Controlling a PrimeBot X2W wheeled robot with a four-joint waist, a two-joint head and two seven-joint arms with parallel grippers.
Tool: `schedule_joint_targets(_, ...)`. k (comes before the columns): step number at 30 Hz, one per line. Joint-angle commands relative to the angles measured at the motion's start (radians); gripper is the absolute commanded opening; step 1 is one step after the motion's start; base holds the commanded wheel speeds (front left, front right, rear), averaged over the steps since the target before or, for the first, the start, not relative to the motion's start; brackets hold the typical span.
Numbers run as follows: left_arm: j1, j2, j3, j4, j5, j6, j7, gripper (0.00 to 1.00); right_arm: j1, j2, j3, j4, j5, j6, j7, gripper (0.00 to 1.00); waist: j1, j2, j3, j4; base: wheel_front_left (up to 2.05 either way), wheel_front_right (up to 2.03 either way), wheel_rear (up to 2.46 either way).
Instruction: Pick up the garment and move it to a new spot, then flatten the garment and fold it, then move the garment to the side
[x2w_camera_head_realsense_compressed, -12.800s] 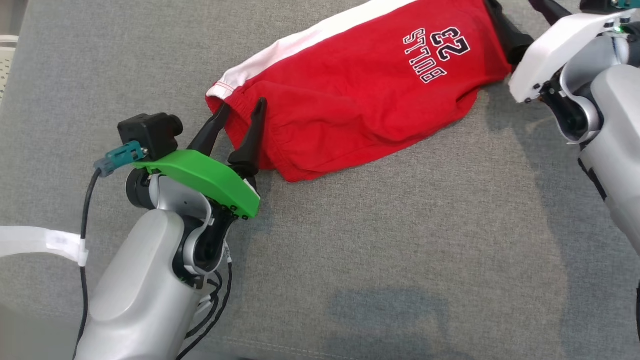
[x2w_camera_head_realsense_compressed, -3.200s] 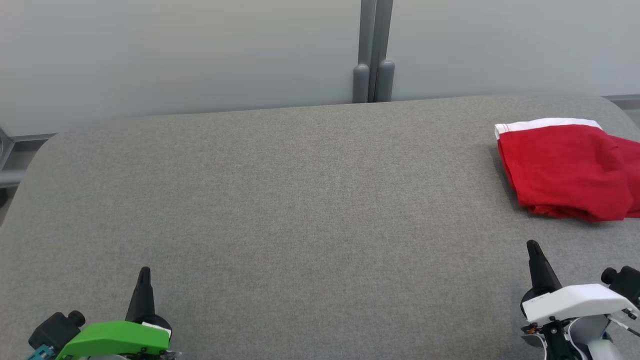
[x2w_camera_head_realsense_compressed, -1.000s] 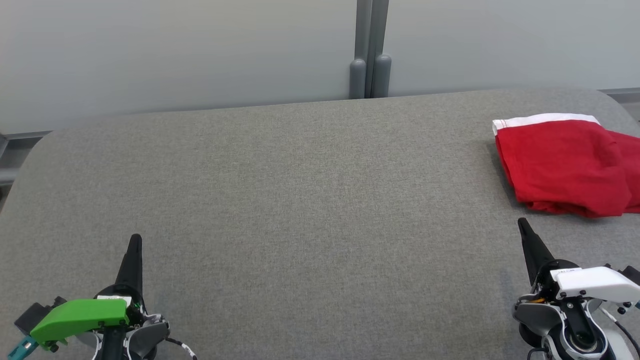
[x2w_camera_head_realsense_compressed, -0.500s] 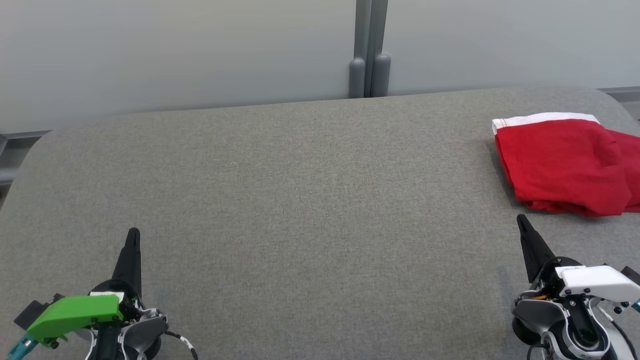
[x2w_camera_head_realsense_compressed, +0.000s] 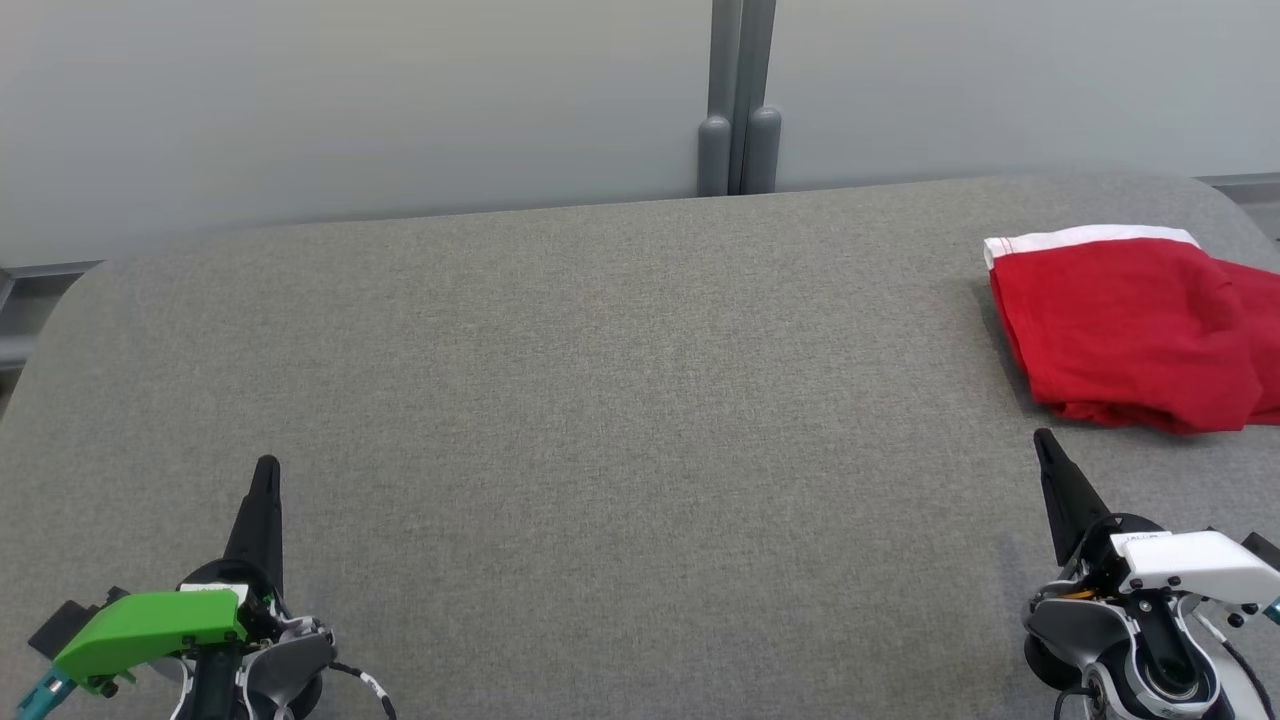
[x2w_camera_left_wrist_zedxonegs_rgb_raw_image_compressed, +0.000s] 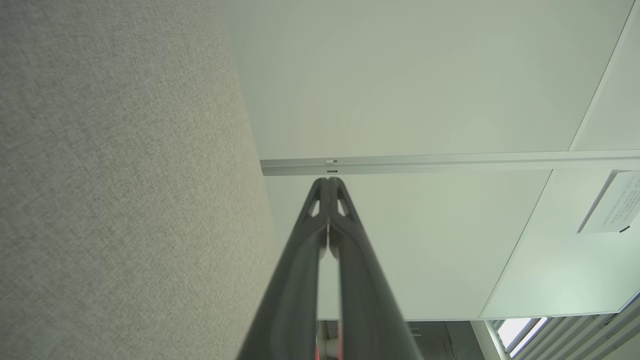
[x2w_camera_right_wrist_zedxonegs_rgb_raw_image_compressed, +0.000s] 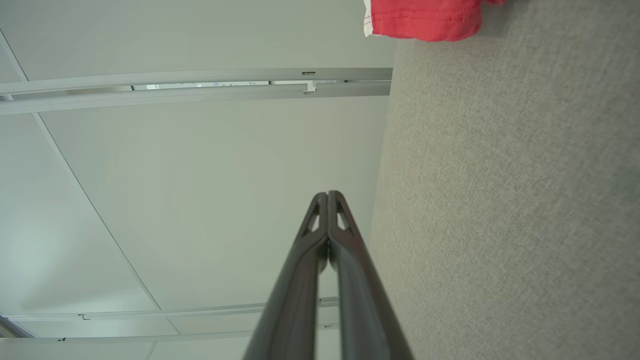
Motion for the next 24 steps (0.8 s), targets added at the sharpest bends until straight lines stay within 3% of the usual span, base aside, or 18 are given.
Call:
schedule_joint_targets(1, -0.012, 0.0, 0.004, -0.004, -0.001, -0.006, 0.004, 0.0, -0.01, -0.001, -0.002, -0.004, 0.005, 0.001, 0.004, 0.0, 0.0, 0.0, 0.0, 0.0, 0.0, 0.0, 0.0)
schedule_joint_targets(24, -0.011, 0.0, 0.004, -0.004, -0.001, -0.006, 0.004, 0.0, -0.01, -0.001, -0.002, -0.004, 0.005, 0.001, 0.004, 0.0, 0.0, 0.0, 0.0, 0.0, 0.0, 0.0, 0.0)
